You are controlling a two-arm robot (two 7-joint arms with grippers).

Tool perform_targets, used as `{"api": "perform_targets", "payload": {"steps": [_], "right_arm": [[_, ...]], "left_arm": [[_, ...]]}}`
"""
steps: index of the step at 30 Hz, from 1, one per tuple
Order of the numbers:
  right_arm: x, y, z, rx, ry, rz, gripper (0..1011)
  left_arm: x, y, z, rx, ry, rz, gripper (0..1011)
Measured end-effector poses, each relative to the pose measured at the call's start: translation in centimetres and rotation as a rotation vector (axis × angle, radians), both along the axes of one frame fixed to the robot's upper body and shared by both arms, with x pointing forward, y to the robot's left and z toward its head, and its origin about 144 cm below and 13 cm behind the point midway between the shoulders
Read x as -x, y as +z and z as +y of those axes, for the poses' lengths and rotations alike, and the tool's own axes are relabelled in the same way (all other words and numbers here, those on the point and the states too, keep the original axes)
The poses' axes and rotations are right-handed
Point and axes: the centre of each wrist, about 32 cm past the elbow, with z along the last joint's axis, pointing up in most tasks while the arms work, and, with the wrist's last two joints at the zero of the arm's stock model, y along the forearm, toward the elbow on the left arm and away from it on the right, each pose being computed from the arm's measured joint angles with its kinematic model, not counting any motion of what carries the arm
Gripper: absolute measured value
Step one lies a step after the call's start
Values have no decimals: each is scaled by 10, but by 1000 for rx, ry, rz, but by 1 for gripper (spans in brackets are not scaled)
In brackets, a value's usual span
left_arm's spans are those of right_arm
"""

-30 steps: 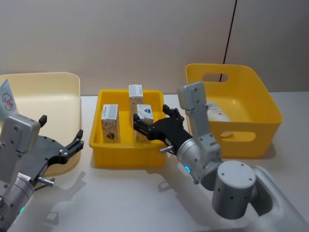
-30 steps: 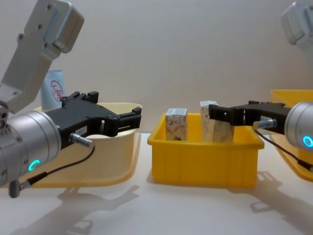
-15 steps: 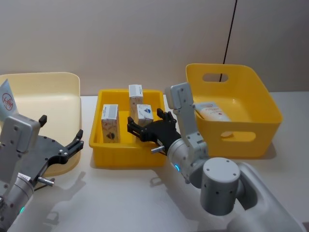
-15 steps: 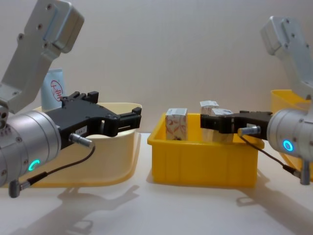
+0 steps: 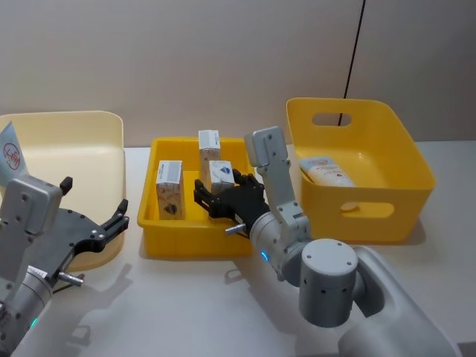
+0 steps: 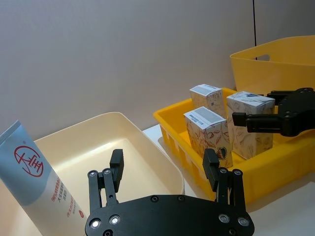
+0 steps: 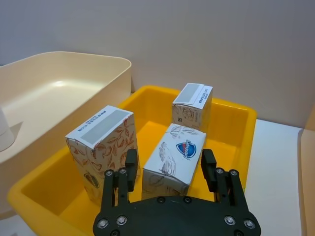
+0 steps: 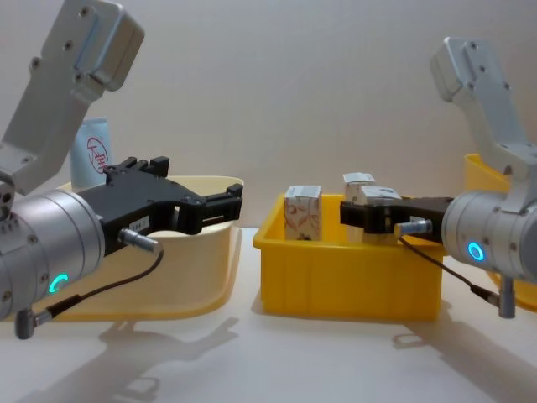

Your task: Bimanual collaborative sorting of washing and personal care products

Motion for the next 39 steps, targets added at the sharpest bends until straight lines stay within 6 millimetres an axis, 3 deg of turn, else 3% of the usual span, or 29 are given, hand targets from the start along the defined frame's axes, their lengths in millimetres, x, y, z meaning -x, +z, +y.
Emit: {"api": "perform_targets", "payload": {"steps": [4, 14, 39], "right_arm": [[-1, 0, 1, 1, -1, 4, 687], [-2, -1, 2, 0, -2, 2, 422], [-2, 21, -19, -49, 18, -274, 411]], "left_arm": [[0, 0, 0, 0, 0, 0, 1003], [0, 0, 0, 0, 0, 0, 1003], [0, 0, 0, 0, 0, 0, 1003]]}}
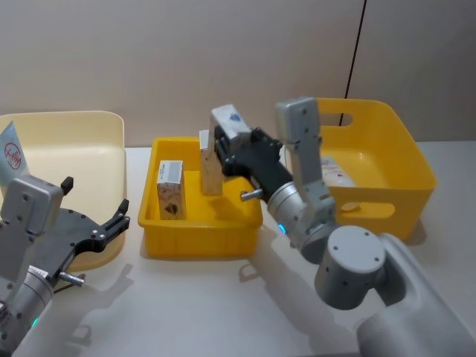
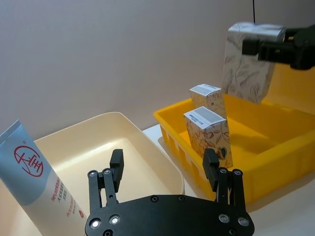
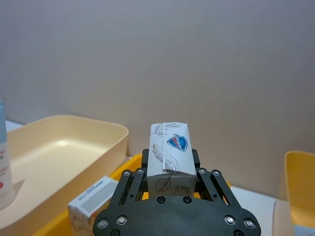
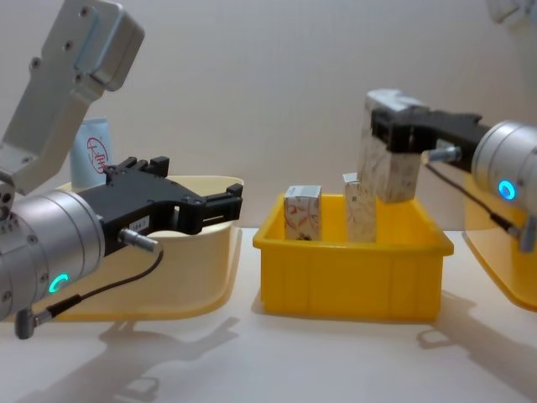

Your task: Bimanual collaborative sorting of washing and personal care products

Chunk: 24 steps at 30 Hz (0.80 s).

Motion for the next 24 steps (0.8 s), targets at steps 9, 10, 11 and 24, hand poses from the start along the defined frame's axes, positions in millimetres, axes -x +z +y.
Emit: {"api": "perform_targets", "payload": {"steps": [9, 10, 11, 24], "right_arm": [[4, 13, -19, -11, -48, -122, 411], [6, 15, -23, -11, -62, -140, 411], [6, 17, -25, -12, -70, -149, 411], [25, 26, -59, -2, -235, -234, 411]], "left_arm": [[0, 0, 0, 0, 0, 0, 1003], [0, 0, 0, 0, 0, 0, 1003], [0, 0, 0, 0, 0, 0, 1003], [0, 0, 0, 0, 0, 0, 1003]]}}
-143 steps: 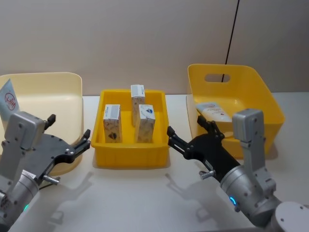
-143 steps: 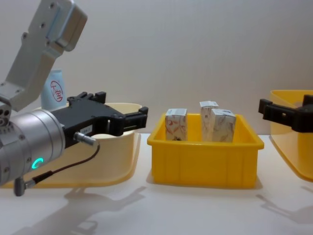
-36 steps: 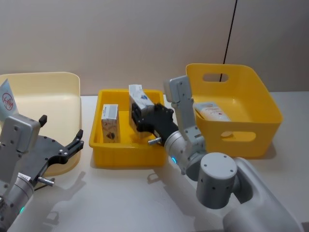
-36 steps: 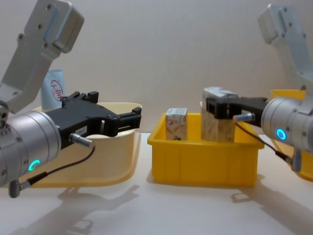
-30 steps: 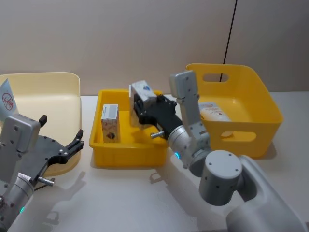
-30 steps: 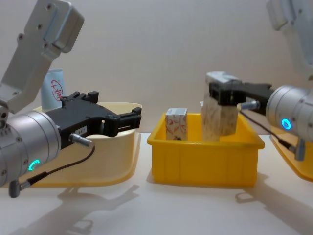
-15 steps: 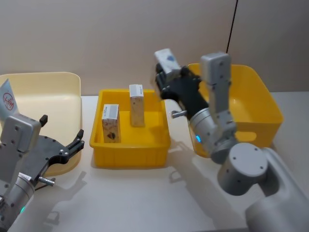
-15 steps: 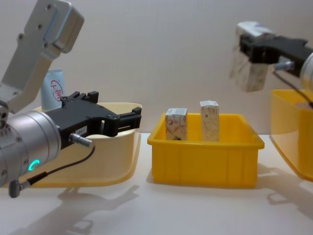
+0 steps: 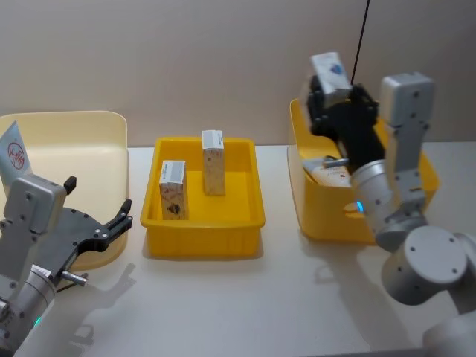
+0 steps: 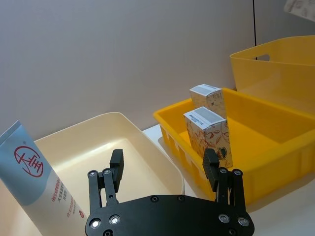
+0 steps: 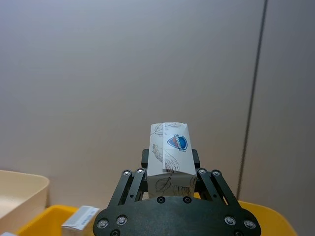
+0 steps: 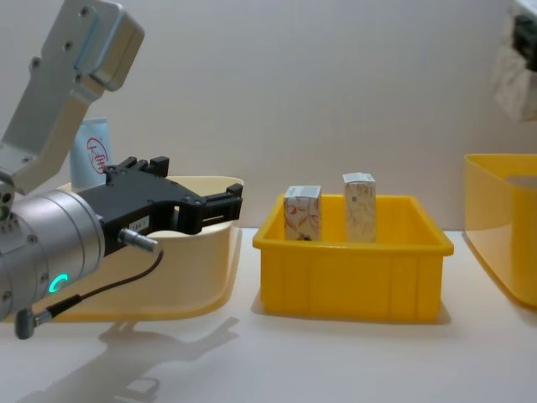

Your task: Bimanual collaborative sorting of washing and personal care products

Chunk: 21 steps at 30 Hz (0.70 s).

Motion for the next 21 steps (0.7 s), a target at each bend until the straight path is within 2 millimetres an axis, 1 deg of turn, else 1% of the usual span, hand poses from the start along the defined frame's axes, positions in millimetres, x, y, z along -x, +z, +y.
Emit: {"api": "perform_targets", "payload": {"steps": [5, 12, 21], "right_arm": [[8, 0, -10, -1, -65, 6, 411], [21, -1, -23, -4, -161, 56, 411], [28, -3, -30, -16, -226, 164, 410]], "left_arm": [[0, 0, 0, 0, 0, 0, 1003], [0, 0, 0, 0, 0, 0, 1003], [0, 0, 0, 0, 0, 0, 1003]]}}
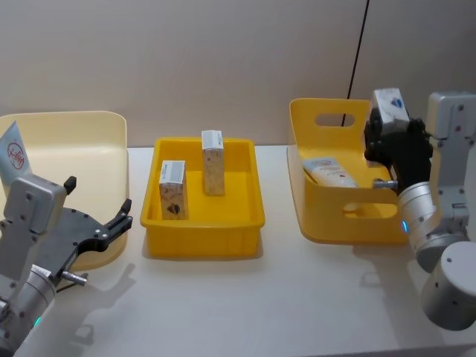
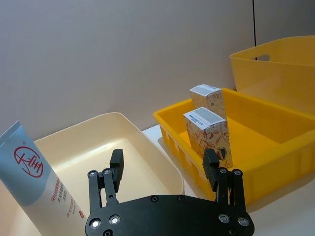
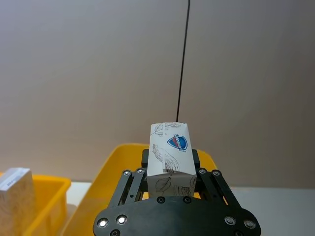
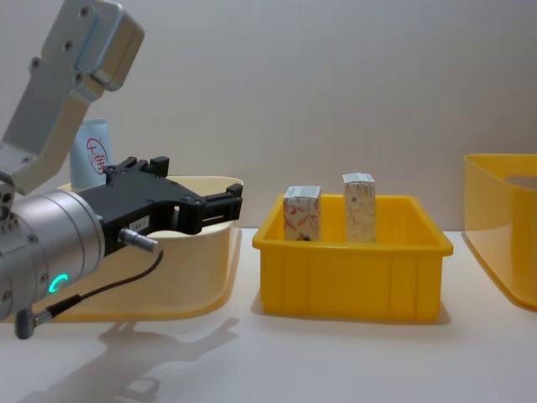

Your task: Bimanual collaborative sorting of washing and personal care products

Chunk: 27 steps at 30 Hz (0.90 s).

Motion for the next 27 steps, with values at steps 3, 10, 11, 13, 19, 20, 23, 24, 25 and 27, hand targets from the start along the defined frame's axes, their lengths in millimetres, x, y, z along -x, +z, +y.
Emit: {"api": "perform_targets", "payload": {"steps": [3, 10, 11, 13, 19, 20, 23, 24, 25, 27], "right_arm": [[0, 0, 0, -9, -11, 41, 411], [-8, -3, 5, -32, -13, 130, 410], [-9, -3, 5, -35, -11, 138, 411], [-13, -4, 8, -41, -7, 160, 410], [-18, -6, 12, -51, 2, 201, 411], [-19, -6, 12, -52, 2, 205, 427], [-21, -7, 13, -55, 5, 216, 506], [-21, -7, 14, -55, 6, 219, 524], [-22, -7, 14, -56, 7, 222, 544], [-22, -7, 15, -57, 8, 227, 604]], "left_arm": [[0, 0, 0, 0, 0, 0, 1003], [0, 0, 0, 0, 0, 0, 1003], [0, 0, 0, 0, 0, 0, 1003], [0, 0, 0, 0, 0, 0, 1003], [0, 0, 0, 0, 0, 0, 1003], [0, 0, 0, 0, 0, 0, 1003], [0, 0, 0, 0, 0, 0, 1003], [0, 0, 0, 0, 0, 0, 1003], [0, 0, 0, 0, 0, 0, 1003], [0, 0, 0, 0, 0, 0, 1003]]}}
